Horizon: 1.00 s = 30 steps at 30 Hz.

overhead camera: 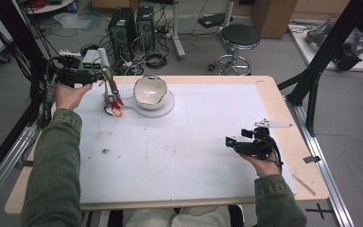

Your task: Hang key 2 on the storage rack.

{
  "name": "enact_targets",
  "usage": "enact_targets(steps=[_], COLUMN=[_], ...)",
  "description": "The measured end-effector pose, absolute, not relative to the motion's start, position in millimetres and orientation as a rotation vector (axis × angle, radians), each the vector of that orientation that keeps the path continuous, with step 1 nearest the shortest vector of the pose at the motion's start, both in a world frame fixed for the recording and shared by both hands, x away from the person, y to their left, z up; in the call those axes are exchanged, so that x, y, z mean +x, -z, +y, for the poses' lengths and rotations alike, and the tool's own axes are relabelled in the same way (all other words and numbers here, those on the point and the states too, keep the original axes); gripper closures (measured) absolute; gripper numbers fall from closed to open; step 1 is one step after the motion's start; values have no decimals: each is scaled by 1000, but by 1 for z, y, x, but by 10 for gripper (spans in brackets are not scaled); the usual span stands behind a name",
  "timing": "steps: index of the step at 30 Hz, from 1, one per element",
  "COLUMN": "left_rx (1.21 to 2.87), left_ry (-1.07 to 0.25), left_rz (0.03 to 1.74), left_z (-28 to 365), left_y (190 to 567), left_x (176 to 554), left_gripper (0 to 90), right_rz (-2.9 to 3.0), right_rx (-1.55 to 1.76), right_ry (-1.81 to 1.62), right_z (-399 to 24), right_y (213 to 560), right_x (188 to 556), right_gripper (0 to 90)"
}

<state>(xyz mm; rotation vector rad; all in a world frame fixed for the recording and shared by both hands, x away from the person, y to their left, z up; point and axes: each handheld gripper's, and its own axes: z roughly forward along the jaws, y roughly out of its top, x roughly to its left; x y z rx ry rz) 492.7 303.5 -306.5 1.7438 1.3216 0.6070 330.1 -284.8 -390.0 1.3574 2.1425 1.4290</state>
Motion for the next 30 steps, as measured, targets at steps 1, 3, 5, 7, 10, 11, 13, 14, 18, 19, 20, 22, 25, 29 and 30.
enact_targets(steps=[1,3,5,7,10,11,13,14,18,19,20,22,25,29,30], left_rx=[1742,1753,1744,1737,1732,1741,1719,1710,1685,1678,1673,1671,1656,1630,1626], left_ry=[-606,-611,-614,-619,-622,-626,-639,-642,-625,-631,-629,-635,-641,-638,-634], left_rz=[1323,1315,1300,1295,1301,1302,1304,1301,1300,1303,1305,1303,1295,1286,1281], left_z=[303,303,302,301,298,297,296,296,299,300,300,302,303,305,305], left_y=[306,304,302,300,299,299,299,299,303,304,305,306,307,309,310], left_x=[492,490,488,487,485,485,483,482,476,474,472,469,462,452,449], left_gripper=[251,219,208,179,140,108,64,58,16,16,16,16,16,16,16], right_rz=[2144,2142,2136,2134,2132,2132,2130,2128,2114,2115,2112,2110,2107,2102,2098], right_rx=[1361,1356,1362,1356,1363,1356,1354,1356,1357,1356,1357,1361,1366,1361,1362], right_ry=[-1428,-1430,-1431,-1432,-1430,-1431,-1430,-1427,-1409,-1411,-1409,-1406,-1403,-1398,-1395], right_z=[-285,-285,-285,-286,-286,-286,-286,-286,-287,-287,-287,-287,-287,-287,-287], right_y=[390,390,390,390,389,390,390,390,389,389,389,389,389,389,389], right_x=[330,330,330,330,330,330,330,330,329,330,329,329,329,329,329], right_gripper=[102,102,102,102,102,102,102,102,102,101,101,102,102,102,102])
